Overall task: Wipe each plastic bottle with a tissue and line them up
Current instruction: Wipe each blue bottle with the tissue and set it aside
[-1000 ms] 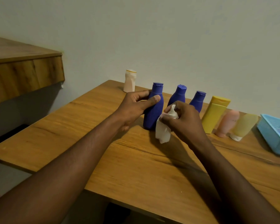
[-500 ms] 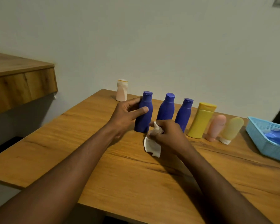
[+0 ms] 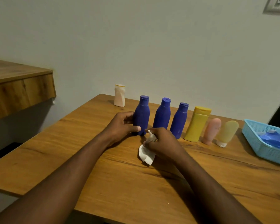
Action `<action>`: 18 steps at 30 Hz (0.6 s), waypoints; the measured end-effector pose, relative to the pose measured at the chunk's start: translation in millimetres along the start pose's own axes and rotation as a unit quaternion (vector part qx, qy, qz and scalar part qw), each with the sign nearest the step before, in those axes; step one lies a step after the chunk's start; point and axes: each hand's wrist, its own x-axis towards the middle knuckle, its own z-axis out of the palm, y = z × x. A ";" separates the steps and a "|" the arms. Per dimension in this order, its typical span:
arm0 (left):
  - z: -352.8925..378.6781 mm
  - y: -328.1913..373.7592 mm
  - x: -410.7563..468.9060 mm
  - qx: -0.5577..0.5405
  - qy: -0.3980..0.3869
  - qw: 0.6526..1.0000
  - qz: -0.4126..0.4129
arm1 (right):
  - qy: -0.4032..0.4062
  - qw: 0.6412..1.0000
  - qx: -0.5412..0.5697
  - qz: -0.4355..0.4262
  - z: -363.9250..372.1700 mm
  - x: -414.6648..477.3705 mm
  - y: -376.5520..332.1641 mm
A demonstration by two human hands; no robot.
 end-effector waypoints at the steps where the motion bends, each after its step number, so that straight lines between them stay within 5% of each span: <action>1: -0.1 -0.7 0.6 0.006 0.002 1.000 -0.001 | -0.004 1.000 -0.002 0.001 0.3 0.3 -0.3; 18: 8.2 -5.0 10.2 0.054 -0.015 0.998 -0.022 | -0.037 0.999 -0.026 0.022 3.8 2.3 -3.0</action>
